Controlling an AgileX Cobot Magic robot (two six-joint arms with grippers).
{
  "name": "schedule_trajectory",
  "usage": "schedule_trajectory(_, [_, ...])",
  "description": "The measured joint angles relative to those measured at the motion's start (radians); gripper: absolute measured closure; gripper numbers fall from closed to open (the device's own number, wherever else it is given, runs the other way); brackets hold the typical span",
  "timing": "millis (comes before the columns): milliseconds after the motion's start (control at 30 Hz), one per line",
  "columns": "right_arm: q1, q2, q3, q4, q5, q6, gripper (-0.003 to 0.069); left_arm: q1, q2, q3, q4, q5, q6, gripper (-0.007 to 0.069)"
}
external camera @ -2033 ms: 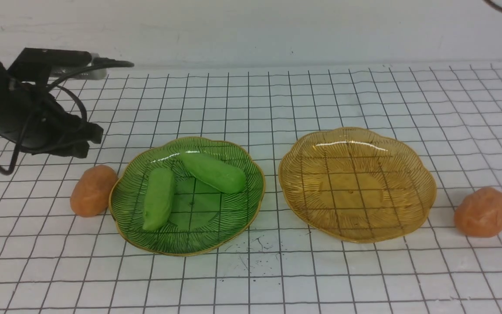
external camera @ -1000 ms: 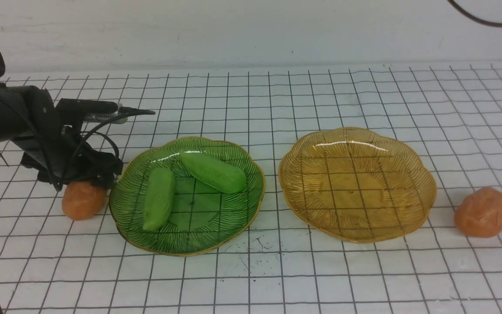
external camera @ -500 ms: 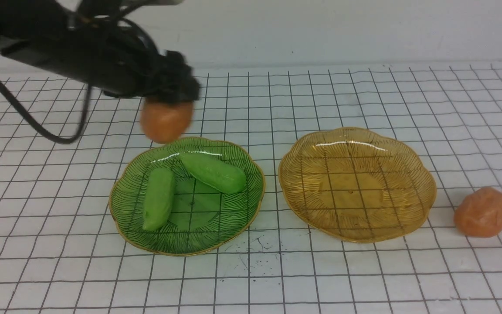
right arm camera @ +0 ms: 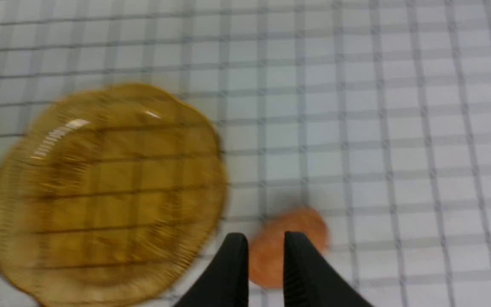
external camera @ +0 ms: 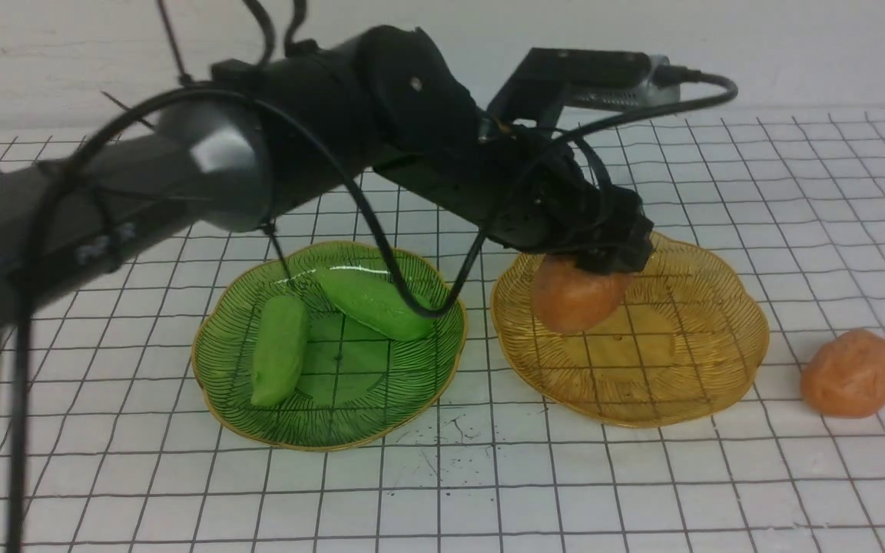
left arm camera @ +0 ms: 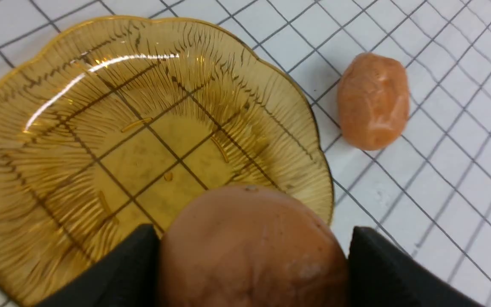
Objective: Put different types of vegetables on the plate.
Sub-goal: 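Pick up the potato beside the plates and place it on a plate, then put the potato onto the plate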
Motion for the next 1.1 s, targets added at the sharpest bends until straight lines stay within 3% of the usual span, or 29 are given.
schedule_trajectory(100, [-0.148, -0.024, 0.131, 0.038, -0.002, -0.004, 0.0524, -0.001, 0.09, -0.067, 0.002, -0.006, 0.0, 0.0123])
schedule_trajectory(267, [-0.254, -0.021, 0.27, 0.197, -0.013, -0.084, 0.0433, -0.001, 0.196, -0.14, 0.011, -0.023, 0.0, 0.0123])
schedule_trajectory(367, [-0.27, -0.021, 0.327, 0.274, -0.059, -0.114, 0.0374, -0.001, 0.228, -0.156, 0.01, -0.025, 0.0, 0.0113])
schedule_trajectory(433, [-0.272, -0.014, 0.38, 0.338, -0.139, -0.129, 0.027, -0.001, 0.253, -0.161, 0.007, -0.026, 0.0, 0.0053])
schedule_trajectory(500, [-0.272, 0.006, 0.394, 0.355, -0.184, -0.132, 0.0195, -0.001, 0.26, -0.162, 0.006, -0.027, 0.0, -0.0006])
schedule_trajectory(533, [-0.272, 0.006, 0.394, 0.354, -0.188, -0.132, 0.0195, -0.001, 0.26, -0.162, 0.006, -0.027, 0.0, -0.0006])
schedule_trajectory(567, [-0.272, 0.035, 0.397, 0.357, -0.215, -0.131, 0.0129, -0.001, 0.261, -0.163, 0.006, -0.027, -0.001, -0.0038])
schedule_trajectory(667, [-0.272, 0.09, 0.397, 0.357, -0.236, -0.129, 0.0049, -0.001, 0.261, -0.165, 0.006, -0.021, -0.007, -0.0057])
schedule_trajectory(800, [-0.272, 0.16, 0.397, 0.36, -0.266, -0.124, 0.0008, -0.001, 0.254, -0.167, 0.007, 0.004, -0.018, -0.0056])
schedule_trajectory(933, [-0.272, 0.219, 0.397, 0.367, -0.296, -0.104, 0.0004, -0.001, 0.224, -0.193, 0.036, 0.069, -0.036, -0.0031])
schedule_trajectory(1100, [-0.272, 0.338, 0.397, 0.444, -0.331, -0.084, 0.0004, 0.003, 0.122, -0.267, 0.144, 0.254, -0.157, 0.019])
